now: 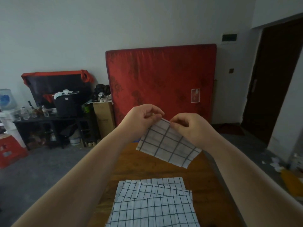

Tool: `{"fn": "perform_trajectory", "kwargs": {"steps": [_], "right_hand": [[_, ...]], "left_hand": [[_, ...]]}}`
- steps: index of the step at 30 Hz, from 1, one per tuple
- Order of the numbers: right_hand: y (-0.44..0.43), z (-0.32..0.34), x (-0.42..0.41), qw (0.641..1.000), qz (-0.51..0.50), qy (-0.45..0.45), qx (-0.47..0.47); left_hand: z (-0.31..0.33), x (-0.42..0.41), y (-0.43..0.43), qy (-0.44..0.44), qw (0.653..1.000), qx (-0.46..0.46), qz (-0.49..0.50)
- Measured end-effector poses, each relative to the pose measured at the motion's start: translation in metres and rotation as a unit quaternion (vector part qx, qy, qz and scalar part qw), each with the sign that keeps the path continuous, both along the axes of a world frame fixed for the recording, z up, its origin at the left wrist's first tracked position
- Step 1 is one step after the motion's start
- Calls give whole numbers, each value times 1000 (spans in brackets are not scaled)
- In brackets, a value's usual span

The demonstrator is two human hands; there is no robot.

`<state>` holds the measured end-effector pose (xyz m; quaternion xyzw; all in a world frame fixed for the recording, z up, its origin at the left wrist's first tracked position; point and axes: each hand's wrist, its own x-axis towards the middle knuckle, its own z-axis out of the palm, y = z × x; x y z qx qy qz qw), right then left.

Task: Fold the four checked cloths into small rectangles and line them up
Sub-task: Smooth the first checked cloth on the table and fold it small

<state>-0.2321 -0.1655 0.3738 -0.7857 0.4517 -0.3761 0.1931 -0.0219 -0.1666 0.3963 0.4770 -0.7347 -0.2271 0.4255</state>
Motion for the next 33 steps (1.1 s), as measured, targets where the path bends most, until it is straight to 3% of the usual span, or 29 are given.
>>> {"fn": "perform_trajectory", "kwargs": {"steps": [9,14,22,28,33], "right_hand": [[0,-1,-8,995,-53,-70,-34],[5,1,-10,998,-9,-62,18],[9,2,-16,993,-48,-104,16],[9,-1,-16,990,11,-124,65],[7,2,-3,987,-7,-155,-36]], "left_hand": [[-5,7,4,34,997,63,12],[-1,7,5,87,994,27,57],[-5,15,12,40,997,69,12],[-4,13,12,83,995,34,53],[1,-1,19,40,998,-11,53]]}}
